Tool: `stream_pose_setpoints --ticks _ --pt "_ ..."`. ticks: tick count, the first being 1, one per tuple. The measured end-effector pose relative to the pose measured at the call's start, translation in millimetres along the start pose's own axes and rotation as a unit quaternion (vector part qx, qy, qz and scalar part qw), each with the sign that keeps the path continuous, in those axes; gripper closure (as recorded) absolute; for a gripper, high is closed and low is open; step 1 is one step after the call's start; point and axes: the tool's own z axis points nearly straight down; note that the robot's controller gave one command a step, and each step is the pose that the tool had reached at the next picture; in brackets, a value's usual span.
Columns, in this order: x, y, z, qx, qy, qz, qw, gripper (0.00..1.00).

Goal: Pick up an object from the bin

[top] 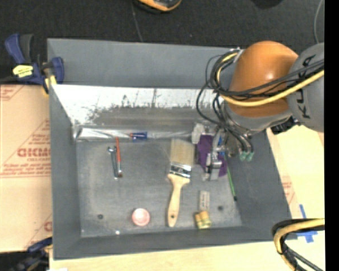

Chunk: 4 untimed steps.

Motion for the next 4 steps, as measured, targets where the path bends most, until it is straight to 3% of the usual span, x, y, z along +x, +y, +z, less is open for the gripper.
stream_pose_setpoints --ticks 1,2,3,4 --pt "-1.6 0 -4 0.000 -0.0041 0.000 1.0000 0.00" --pt "-13.8 13 49 0.002 -0.0080 -0.118 0.9930 0.00" --pt "-13.5 53 64 0.002 -0.0044 -0.336 0.9419 0.00" --pt "-40.7 12 95 0.004 -0.0063 -0.445 0.8956 0.00"
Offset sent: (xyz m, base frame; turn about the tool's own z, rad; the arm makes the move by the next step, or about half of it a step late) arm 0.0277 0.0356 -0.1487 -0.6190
